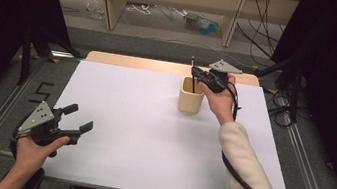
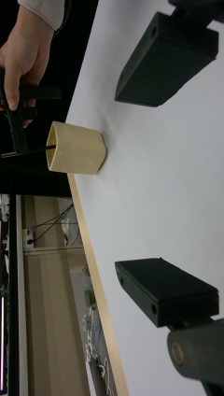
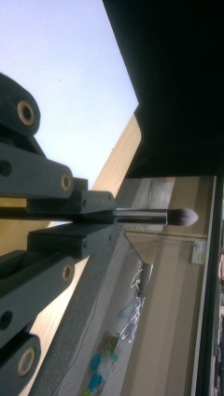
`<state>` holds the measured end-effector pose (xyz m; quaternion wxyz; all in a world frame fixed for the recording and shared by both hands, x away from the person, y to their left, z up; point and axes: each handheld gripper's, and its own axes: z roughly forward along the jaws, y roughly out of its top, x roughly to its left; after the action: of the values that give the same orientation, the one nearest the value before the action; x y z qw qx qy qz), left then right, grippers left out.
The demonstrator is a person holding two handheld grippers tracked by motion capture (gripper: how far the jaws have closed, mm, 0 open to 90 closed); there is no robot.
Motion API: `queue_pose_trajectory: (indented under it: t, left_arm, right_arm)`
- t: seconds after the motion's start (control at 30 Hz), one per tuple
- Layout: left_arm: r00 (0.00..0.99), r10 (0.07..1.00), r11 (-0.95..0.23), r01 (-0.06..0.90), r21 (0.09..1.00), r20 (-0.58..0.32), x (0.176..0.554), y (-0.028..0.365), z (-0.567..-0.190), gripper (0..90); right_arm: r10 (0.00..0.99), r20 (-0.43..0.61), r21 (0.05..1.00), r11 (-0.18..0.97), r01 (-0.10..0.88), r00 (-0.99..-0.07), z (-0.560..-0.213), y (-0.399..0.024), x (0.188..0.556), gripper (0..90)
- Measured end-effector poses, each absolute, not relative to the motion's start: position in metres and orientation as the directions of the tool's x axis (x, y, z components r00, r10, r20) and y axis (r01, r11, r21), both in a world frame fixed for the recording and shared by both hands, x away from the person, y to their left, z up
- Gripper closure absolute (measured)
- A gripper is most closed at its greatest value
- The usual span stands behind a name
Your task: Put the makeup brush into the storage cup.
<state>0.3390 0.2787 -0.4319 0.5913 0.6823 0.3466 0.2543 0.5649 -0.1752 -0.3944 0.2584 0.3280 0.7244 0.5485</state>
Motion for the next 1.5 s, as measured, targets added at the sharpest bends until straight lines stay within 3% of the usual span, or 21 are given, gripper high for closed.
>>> queue_pose_trajectory:
  t: [0.23,0.3,0.37,0.47,0.57,1.5]
  left_arm:
    - [0.630,0.774,-0.061,0.172,0.983,-0.062,0.3391,0.2789,-0.4319,15.3]
    - [0.630,0.774,-0.059,0.173,0.983,-0.064,0.3390,0.2789,-0.4319,15.3]
    - [0.629,0.774,-0.059,0.173,0.983,-0.064,0.3390,0.2789,-0.4319,15.3]
    - [0.630,0.774,-0.061,0.172,0.983,-0.062,0.3391,0.2788,-0.4319,15.3]
    - [0.629,0.774,-0.059,0.173,0.983,-0.065,0.3389,0.2789,-0.4319,15.3]
    - [0.627,0.776,-0.056,0.170,0.984,-0.064,0.3380,0.2790,-0.4314,15.4]
  right_arm:
    - [0.759,-0.014,0.964,0.182,0.192,-0.650,-0.3946,-0.1750,0.5650,83.4]
    - [0.758,0.005,0.961,0.177,0.214,-0.652,-0.3943,-0.1747,0.5640,79.3]
    - [0.742,0.022,0.965,0.159,0.208,-0.669,-0.3943,-0.1748,0.5654,64.6]
    - [0.746,0.001,0.967,0.169,0.191,-0.666,-0.3942,-0.1714,0.5659,35.6]
    - [0.751,-0.004,0.965,0.175,0.193,-0.661,-0.3943,-0.1709,0.5663,21.9]
    - [0.762,-0.009,0.966,0.173,0.191,-0.648,-0.3869,-0.1802,0.5571,17.3]
